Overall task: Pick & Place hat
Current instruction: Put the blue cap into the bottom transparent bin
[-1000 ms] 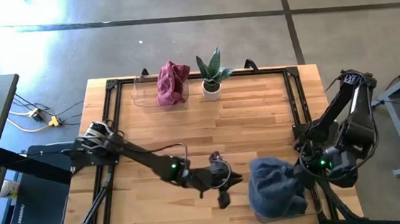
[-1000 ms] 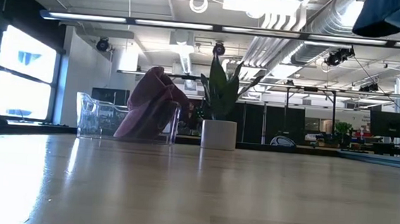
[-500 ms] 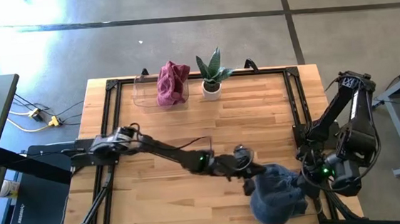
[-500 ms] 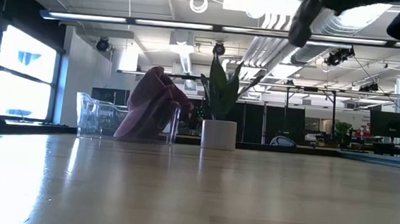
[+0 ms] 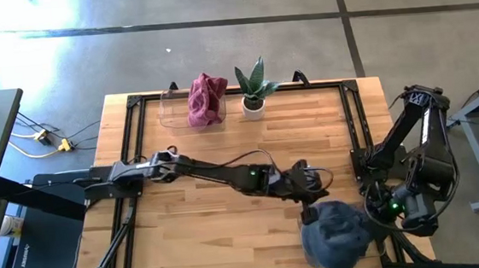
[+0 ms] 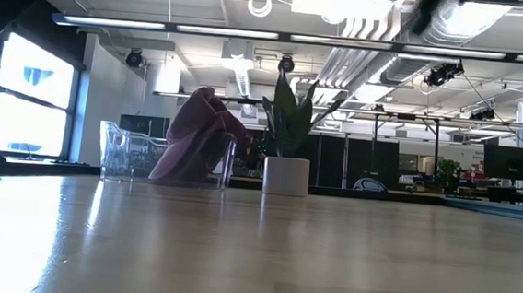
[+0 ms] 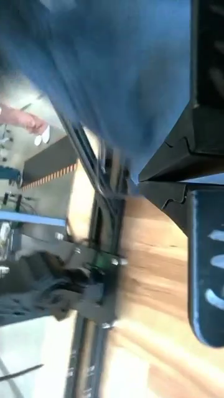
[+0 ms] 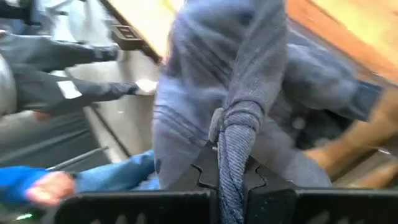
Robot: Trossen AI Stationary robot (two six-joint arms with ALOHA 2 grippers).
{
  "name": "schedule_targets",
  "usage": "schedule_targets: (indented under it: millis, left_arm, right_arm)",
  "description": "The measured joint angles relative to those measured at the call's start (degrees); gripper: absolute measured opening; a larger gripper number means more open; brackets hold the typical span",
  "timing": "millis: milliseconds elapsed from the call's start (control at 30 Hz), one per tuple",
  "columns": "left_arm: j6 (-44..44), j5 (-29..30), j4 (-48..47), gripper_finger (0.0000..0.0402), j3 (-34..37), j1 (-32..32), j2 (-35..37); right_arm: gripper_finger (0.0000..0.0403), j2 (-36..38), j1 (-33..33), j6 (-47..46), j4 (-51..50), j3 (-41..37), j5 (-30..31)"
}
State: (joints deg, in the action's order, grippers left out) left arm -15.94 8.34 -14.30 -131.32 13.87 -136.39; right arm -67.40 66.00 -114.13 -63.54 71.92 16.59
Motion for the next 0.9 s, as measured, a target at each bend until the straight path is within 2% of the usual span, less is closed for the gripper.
schedule_targets:
  millis: [100,167,300,533,633,900]
  left_arm:
    - [1.95,0.12,-8.65,0.0,-4.15,1.71,2.48]
    - [2.66,0.26,-12.97,0.0,-2.96,3.76,4.57]
    - [0.55,-0.06,-12.76,0.0,-1.83,8.0,4.07]
    - [-2.38,3.2,-0.97,0.0,-2.01,8.98,-2.38]
    - [-4.06,3.91,-0.32,0.0,-1.73,7.84,-6.03]
    - [-8.4,-0.74,13.15,0.0,-1.78,3.14,-10.21]
  right_arm:
    - [0.0,0.0,0.7,-1.24,-3.63,0.0,-1.51]
    - [0.0,0.01,0.98,-1.64,-5.86,0.0,-2.32]
    - [0.0,0.42,0.86,-1.86,-7.9,0.0,-2.49]
    - [0.0,0.48,-0.14,-1.08,-7.39,0.0,-1.39]
    - [0.0,0.48,-0.48,-0.77,-5.68,0.0,-1.09]
    - [0.0,-2.09,-0.49,0.46,3.59,0.0,0.98]
